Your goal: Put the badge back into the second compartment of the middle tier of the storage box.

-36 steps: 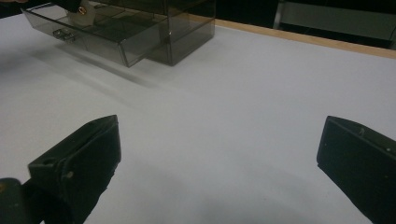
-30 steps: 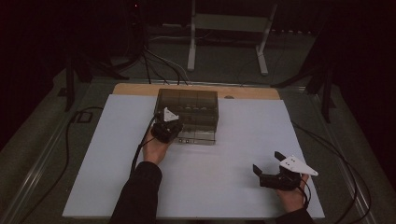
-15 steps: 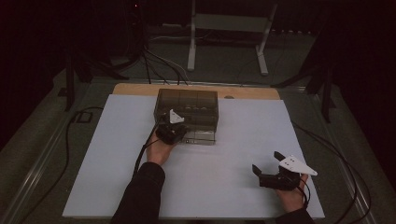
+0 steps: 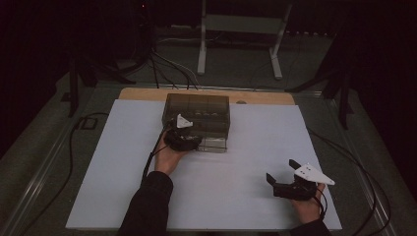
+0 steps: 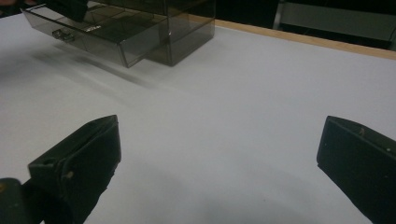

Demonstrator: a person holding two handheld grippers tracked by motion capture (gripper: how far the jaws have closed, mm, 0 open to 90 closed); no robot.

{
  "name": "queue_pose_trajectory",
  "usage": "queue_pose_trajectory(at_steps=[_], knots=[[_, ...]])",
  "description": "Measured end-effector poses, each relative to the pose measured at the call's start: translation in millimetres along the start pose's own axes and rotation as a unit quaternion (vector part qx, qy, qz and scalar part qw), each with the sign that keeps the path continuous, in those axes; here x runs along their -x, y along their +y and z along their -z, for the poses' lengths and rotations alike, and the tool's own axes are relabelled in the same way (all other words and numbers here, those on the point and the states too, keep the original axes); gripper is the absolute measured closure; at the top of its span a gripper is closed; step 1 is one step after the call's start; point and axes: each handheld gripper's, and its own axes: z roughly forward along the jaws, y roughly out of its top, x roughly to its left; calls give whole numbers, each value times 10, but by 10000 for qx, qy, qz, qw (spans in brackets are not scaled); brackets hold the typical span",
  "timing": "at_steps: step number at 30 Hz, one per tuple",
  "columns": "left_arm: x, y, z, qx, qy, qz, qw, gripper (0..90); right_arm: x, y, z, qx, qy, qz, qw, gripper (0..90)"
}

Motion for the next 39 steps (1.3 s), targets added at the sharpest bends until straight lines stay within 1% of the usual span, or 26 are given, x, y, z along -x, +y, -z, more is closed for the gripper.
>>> queue_pose_trajectory(at_steps=[1,2,3,4,6,7,8,10,11,12,15,21,22,24,25,27,28,30,31,32,35,38,39], knots=[[-9,0,27,74,-3,39,10000,369,-1,0,1,1,-1,-1,10000,0],[-9,0,27,74,-3,39,10000,343,-1,0,1,1,-1,-1,10000,0],[-33,2,93,213,19,113,9997,291,-2,0,1,-4,-2,-1,10000,0],[-43,5,126,262,17,141,9996,268,-2,0,1,-4,-2,0,10000,0],[-66,14,205,407,92,163,9990,217,-2,0,0,-2,0,7,10000,0],[-66,14,205,407,92,163,9990,180,-2,0,0,-2,0,7,10000,0],[-94,23,277,543,102,232,9982,162,-3,0,-1,-2,1,11,10000,0],[-107,26,306,579,112,242,9980,144,-3,0,-1,-1,1,8,10000,0],[-132,32,366,655,158,285,9973,144,-3,0,-1,-1,0,9,10000,0],[-144,34,392,675,170,297,9971,78,-4,-1,0,-2,-1,7,10000,0],[-197,24,512,762,201,346,9963,19,-3,-1,-2,-5,-4,16,10000,0],[-252,-29,657,904,252,345,9950,4,-7,-2,-3,-11,-2,12,10000,0],[-252,-29,657,904,252,345,9950,4,-7,-2,-3,-11,-2,12,10000,0],[-292,-92,757,1038,321,321,9936,4,-7,-2,-2,-11,-1,13,10000,0],[-297,-101,769,1069,324,326,9932,4,-7,-2,-2,-14,-1,14,10000,0],[-326,-150,831,1215,301,317,9916,4,-7,-3,-2,-15,-1,11,10000,0],[-326,-150,831,1215,301,317,9916,4,-7,-3,-2,-14,0,10,10000,0],[-344,-198,888,1314,292,298,9905,4,-8,-3,-3,-14,0,12,10000,0],[-344,-198,888,1314,292,298,9905,4,-8,-3,-3,-14,0,12,10000,0],[-356,-239,936,1369,300,275,9898,4,-9,-3,-5,-14,0,19,10000,0],[-367,-308,1007,1405,432,235,9889,4,-9,-3,-3,-4,6,16,10000,0],[-377,-355,1048,1429,462,229,9884,4,-8,-3,-2,-1,7,15,10000,0],[-385,-407,1082,1443,473,219,9882,4,-8,-3,-2,3,8,18,10000,0]])
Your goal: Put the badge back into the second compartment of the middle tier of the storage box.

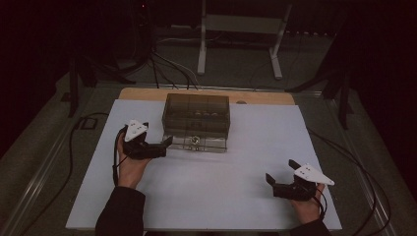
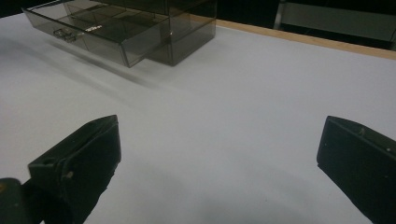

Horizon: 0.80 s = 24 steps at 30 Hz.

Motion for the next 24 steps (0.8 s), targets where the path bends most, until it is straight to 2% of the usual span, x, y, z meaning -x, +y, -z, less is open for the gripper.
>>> queue_pose_trajectory(at_steps=[2,3,16,21,24], knots=[[0,0,0,0,0,0,10000,4,0,0,1,3,2,-2,10000,0],[-17,-72,59,-10,38,-23,10000,4,-2,0,0,0,8,-9,10000,0],[-32,-418,260,-119,168,-128,9997,4,-13,0,-6,15,42,-15,10000,0],[-50,-513,344,-103,206,-124,9997,4,-6,0,1,38,49,-48,10000,0],[-86,-613,442,-9,281,-104,9996,4,-5,0,1,43,52,-54,10000,0]])
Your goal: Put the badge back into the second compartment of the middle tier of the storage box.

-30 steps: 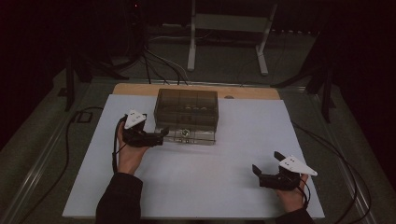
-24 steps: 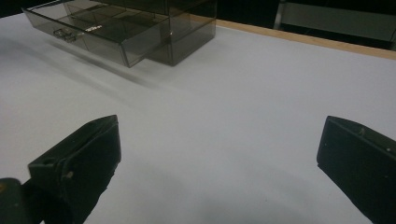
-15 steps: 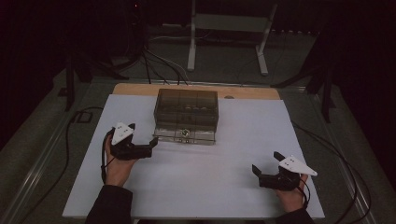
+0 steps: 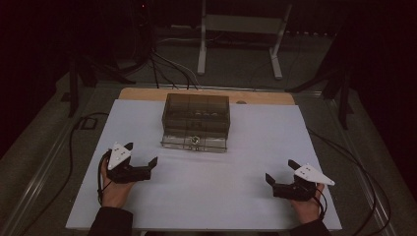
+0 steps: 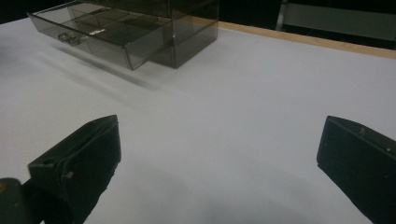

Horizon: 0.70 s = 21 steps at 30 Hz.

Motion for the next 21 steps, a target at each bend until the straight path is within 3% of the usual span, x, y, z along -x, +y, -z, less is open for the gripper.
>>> queue_pose_trajectory(at_steps=[8,14,21], knots=[[-62,-223,161,-10,115,106,9999,5,0,4,8,28,21,-58,10000,0],[-83,-315,258,58,227,204,9995,5,9,12,13,46,18,-49,10000,0],[-78,-357,342,126,376,181,9990,6,20,17,23,66,-1,-54,10000,0]])
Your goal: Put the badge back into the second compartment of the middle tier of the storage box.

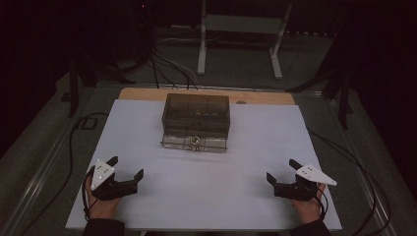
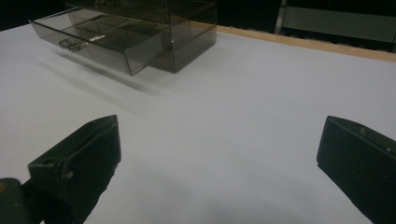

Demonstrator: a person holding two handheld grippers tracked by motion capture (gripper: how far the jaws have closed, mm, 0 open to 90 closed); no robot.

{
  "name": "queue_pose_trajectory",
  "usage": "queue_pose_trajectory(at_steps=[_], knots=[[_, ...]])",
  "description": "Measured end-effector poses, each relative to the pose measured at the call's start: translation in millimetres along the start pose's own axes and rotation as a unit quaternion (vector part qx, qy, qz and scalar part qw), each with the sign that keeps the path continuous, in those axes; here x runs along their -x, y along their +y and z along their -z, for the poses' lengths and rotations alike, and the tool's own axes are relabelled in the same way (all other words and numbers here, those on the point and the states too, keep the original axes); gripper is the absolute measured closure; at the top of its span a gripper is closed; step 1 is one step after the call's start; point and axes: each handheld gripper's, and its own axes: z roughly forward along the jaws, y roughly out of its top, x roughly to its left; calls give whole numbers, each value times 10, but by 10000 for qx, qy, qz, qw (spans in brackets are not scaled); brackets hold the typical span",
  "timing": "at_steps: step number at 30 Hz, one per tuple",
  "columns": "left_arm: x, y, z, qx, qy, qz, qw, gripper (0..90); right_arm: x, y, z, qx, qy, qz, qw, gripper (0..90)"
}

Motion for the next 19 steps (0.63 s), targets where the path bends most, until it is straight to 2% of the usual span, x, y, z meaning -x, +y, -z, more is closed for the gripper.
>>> queue_pose_trajectory(at_steps=[7,19], knots=[[-48,-6,58,169,130,134,9997,11,3,-3,-22,-66,-18,9,10000,0],[-62,-9,61,130,164,105,9997,12,27,-9,-30,-111,-60,-38,9999,0]])
